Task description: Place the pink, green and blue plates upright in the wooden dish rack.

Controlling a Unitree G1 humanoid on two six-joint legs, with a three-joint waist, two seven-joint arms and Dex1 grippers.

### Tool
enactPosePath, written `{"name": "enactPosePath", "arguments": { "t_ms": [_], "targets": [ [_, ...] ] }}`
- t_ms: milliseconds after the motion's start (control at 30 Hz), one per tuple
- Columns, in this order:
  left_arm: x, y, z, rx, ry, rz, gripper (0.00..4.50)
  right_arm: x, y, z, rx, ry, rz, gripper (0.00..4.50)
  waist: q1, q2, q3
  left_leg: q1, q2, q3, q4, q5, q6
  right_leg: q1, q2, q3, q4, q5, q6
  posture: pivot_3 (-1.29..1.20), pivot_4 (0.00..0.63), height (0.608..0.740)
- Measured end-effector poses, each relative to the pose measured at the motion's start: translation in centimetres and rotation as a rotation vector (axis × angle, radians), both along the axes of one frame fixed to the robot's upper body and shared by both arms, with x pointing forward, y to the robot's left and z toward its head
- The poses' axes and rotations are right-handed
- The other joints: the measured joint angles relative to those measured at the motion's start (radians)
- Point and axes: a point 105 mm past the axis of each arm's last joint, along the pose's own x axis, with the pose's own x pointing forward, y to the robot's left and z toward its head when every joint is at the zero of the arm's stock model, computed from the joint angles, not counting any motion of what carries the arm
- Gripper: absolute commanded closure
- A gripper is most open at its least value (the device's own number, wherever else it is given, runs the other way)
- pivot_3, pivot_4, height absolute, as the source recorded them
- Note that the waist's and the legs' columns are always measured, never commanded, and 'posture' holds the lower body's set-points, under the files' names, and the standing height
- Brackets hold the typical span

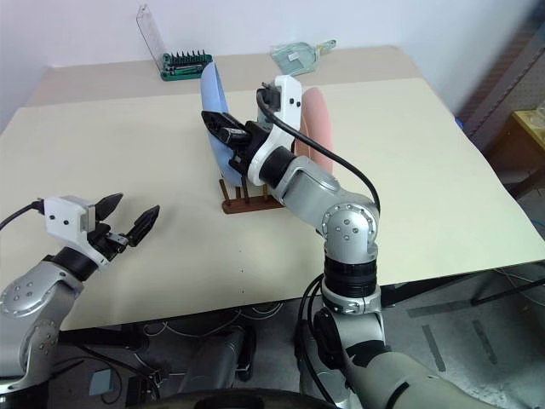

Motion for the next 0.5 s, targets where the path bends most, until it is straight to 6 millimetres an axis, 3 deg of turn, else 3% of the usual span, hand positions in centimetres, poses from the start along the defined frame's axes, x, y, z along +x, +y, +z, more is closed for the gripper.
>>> {"name": "enactPosePath", "arguments": {
  "t_ms": [133, 300, 500],
  "targets": [
    [0.0, 0.0, 0.0, -0.002, 0.000, 0.001, 0.41, 0.1, -0.1, -0.1, -0.007, 0.002, -0.003, 1.11, 0.000, 0.000, 0.000, 0.000, 0.000, 0.000, 0.000, 0.000, 0.000, 0.000, 0.000, 0.000, -0.001, 0.000, 0.000, 0.00, 0.150, 0.740],
    [0.0, -0.1, 0.0, -0.006, -0.001, 0.000, 0.41, 0.4, -0.7, 0.0, -0.055, -0.054, -0.030, 1.11, 0.000, 0.000, 0.000, 0.000, 0.000, 0.000, -0.001, 0.000, 0.000, 0.000, 0.000, 0.000, -0.001, 0.000, 0.000, 0.00, 0.150, 0.740],
    [0.1, -0.2, 0.1, -0.007, -0.007, -0.004, 0.41, 0.4, -0.9, 1.7, -0.136, -0.229, -0.040, 1.11, 0.000, 0.001, 0.000, 0.000, 0.001, 0.001, -0.001, 0.000, 0.000, 0.000, 0.000, -0.002, -0.001, 0.000, 0.001, 0.00, 0.150, 0.740]
  ]
}}
